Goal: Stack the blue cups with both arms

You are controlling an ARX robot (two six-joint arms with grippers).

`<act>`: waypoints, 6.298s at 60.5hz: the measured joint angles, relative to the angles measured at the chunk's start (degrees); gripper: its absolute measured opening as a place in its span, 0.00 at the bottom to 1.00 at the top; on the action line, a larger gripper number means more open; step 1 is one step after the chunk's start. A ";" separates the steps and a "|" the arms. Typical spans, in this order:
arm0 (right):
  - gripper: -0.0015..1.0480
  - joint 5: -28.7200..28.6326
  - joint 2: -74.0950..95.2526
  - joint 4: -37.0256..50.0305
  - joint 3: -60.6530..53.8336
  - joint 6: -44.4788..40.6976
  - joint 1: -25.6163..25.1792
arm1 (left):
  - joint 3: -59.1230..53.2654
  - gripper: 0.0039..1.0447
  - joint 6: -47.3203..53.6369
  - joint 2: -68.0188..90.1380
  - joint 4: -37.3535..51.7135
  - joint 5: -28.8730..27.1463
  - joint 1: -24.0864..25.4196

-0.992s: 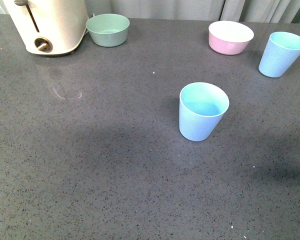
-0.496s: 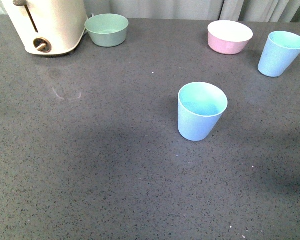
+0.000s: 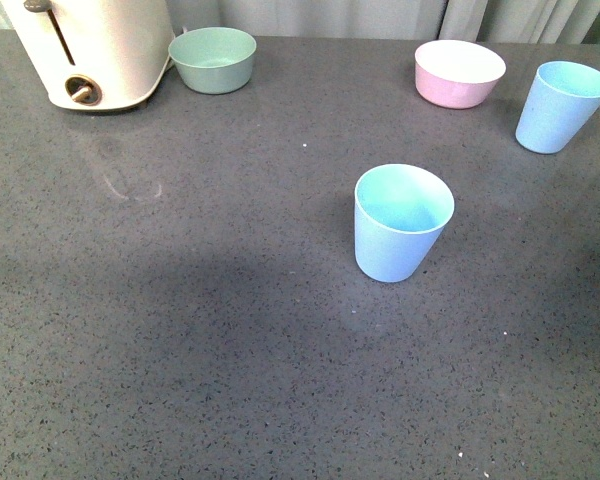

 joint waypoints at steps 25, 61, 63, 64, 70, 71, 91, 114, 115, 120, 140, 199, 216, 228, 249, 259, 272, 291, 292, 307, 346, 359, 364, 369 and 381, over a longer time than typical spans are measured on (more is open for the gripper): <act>0.91 -0.68 25.27 -14.95 27.43 -20.85 6.36 | -4.28 0.01 0.09 -11.34 -6.67 0.02 0.00; 0.91 3.87 41.97 -23.80 48.63 -26.88 12.52 | -4.31 0.01 0.09 -27.21 -21.70 0.00 0.00; 0.91 4.02 42.88 -24.68 49.75 -26.88 12.63 | -4.31 0.01 0.09 -28.02 -22.51 0.00 0.00; 0.91 4.09 43.19 -24.96 50.16 -26.88 12.70 | -4.31 0.01 0.09 -28.61 -23.12 0.00 0.00; 0.91 4.44 45.11 -26.84 52.24 -26.62 13.20 | -4.31 0.01 0.09 -30.80 -25.29 0.00 0.00; 0.91 4.46 45.40 -26.88 52.41 -26.51 13.31 | -4.31 0.01 0.09 -31.15 -25.62 0.00 0.00; 0.47 4.87 46.95 -29.66 54.75 -24.61 14.32 | -4.28 0.01 0.13 -40.72 -37.20 0.00 0.00; 0.02 3.23 46.27 -32.11 55.21 -22.29 12.33 | -4.28 0.01 0.13 -44.41 -39.17 0.00 0.00; 0.02 3.04 46.16 -32.24 55.21 -22.27 12.26 | -4.28 0.01 0.13 -44.41 -39.17 0.00 0.00; 0.02 2.47 45.16 -32.98 55.06 -22.29 11.67 | -4.28 0.01 0.13 -44.41 -39.19 0.00 0.00; 0.02 -9.79 30.27 -41.46 48.04 -24.26 14.43 | -4.28 0.01 0.13 -44.41 -39.19 0.00 0.00; 0.02 -8.41 14.97 -49.53 32.17 -29.51 34.49 | -4.28 0.64 0.13 -44.41 -39.19 0.00 0.00; 0.02 -5.75 17.62 -47.87 31.15 -29.73 35.93 | -4.28 0.92 0.26 -44.41 -39.19 0.00 0.00; 0.02 -4.57 19.54 -46.80 31.15 -29.62 36.09 | -4.28 0.92 0.24 -44.41 -39.19 0.00 0.00; 0.52 -6.73 19.17 -43.69 31.43 -26.21 34.71 | -4.28 0.92 0.24 -44.41 -39.19 0.00 0.00; 0.75 -11.26 14.45 -38.32 30.34 -20.72 31.63 | -4.28 0.92 0.24 -44.41 -39.19 0.00 0.00; 0.91 -19.65 -2.93 -20.02 18.38 -4.00 23.23 | -4.28 0.92 0.24 -44.41 -39.19 0.00 0.00; 0.73 12.92 -18.67 10.95 -4.50 25.09 23.37 | -4.28 0.92 0.26 -44.41 -39.19 0.00 0.00; 0.70 16.90 -19.26 13.00 -6.01 25.92 23.47 | -4.28 0.92 0.24 -44.41 -39.19 0.00 0.00; 0.18 23.91 -28.20 18.47 -19.15 31.45 19.65 | -4.28 0.92 0.24 -44.41 -39.19 0.00 0.00; 0.02 23.67 -46.95 11.87 -30.95 31.67 19.65 | -4.28 0.92 0.24 -44.41 -39.19 0.00 0.00; 0.02 23.67 -52.72 7.78 -32.48 31.67 19.65 | -4.28 0.92 0.24 -44.41 -39.19 0.00 0.00; 0.02 23.78 -53.62 8.92 -33.38 31.69 19.65 | -4.28 0.92 0.26 -44.41 -39.19 0.00 0.00; 0.02 23.69 -55.95 6.99 -33.38 31.69 19.65 | -4.28 0.92 0.26 -44.41 -39.21 0.00 0.00; 0.02 23.67 -61.09 2.03 -33.38 31.69 19.65 | -4.28 0.92 0.26 -44.41 -39.21 0.00 0.00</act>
